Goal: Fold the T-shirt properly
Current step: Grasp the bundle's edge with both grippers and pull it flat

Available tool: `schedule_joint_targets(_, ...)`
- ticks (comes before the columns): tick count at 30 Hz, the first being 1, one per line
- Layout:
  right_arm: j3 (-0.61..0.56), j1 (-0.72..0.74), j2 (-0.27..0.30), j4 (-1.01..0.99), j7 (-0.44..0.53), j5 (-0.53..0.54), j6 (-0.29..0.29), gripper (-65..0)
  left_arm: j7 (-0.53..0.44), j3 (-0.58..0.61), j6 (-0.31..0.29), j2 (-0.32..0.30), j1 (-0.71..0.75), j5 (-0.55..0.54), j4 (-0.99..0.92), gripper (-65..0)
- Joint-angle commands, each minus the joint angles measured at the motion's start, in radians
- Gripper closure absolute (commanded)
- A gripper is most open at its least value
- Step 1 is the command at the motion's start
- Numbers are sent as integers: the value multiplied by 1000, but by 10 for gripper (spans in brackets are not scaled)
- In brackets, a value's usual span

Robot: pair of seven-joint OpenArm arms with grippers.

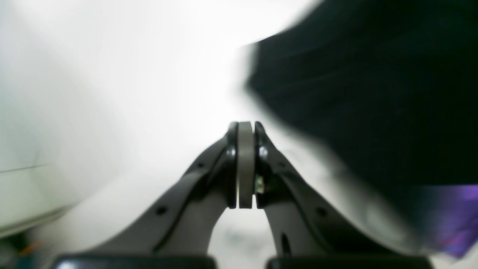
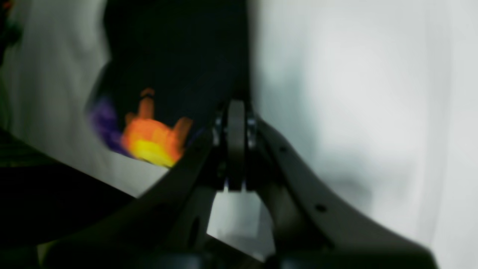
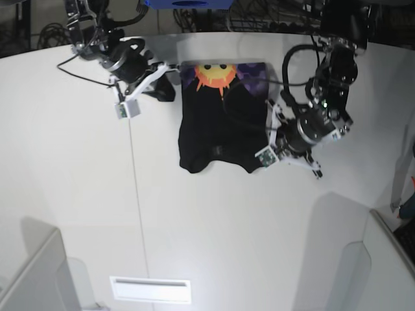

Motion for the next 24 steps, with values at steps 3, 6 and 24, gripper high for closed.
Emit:
schedule_joint_targets(3,-119,48,53,17,76,1,0,0,-134,-32,-5,-9,130,-1,11,0)
schedule_joint_targets(6,-222,98,54,13,76,1,-3,0,-149,-35,-5,-8,201,-1,8,0)
schedule_joint_targets(24,-328,132,67,-297,150,0,-3,0,-149,161,7,40,244,7,-188,0)
